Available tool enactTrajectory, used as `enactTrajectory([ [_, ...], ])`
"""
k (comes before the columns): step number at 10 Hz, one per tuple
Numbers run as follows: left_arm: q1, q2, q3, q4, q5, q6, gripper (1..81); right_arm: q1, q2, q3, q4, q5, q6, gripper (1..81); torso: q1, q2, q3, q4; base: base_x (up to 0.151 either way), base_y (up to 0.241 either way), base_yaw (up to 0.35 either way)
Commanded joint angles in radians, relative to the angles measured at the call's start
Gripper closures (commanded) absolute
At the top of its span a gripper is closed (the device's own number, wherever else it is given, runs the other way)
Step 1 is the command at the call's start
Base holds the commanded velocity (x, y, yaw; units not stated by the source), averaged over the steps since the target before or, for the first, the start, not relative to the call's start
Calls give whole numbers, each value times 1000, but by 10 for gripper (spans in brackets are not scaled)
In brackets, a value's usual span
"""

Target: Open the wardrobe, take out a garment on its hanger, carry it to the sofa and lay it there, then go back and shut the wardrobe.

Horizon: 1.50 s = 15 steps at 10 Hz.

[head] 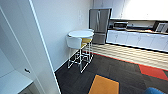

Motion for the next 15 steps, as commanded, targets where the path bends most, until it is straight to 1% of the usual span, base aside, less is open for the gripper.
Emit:
enactTrajectory([
  [1,-43,9,6,2,35,2,10,33,4,3,3,-60,-3,10,0,0,0,0,0,0,337],
  [4,-43,6,6,-3,35,-15,10,39,4,4,3,-60,-3,10,0,0,0,0,0,0,337],
  [5,-42,1,6,-28,46,-34,10,39,4,6,2,-60,-3,10,0,0,0,0,0,0,337],
  [7,-34,0,6,-130,47,-64,10,37,5,7,0,-60,-3,10,0,0,0,0,0,0,337],
  [8,-31,1,6,-180,47,-64,10,37,5,4,2,-60,-3,10,0,0,0,0,0,0,337],
  [9,-31,-2,6,-202,47,-63,10,36,4,4,0,-60,-3,10,0,0,0,0,0,0,337],
  [11,-23,-14,6,-224,47,-67,10,36,0,1,0,-60,-3,10,0,0,0,0,0,0,337],
  [15,-20,-5,6,-224,47,-66,10,37,-6,1,-1,-60,-3,10,0,0,0,0,0,0,337],
])
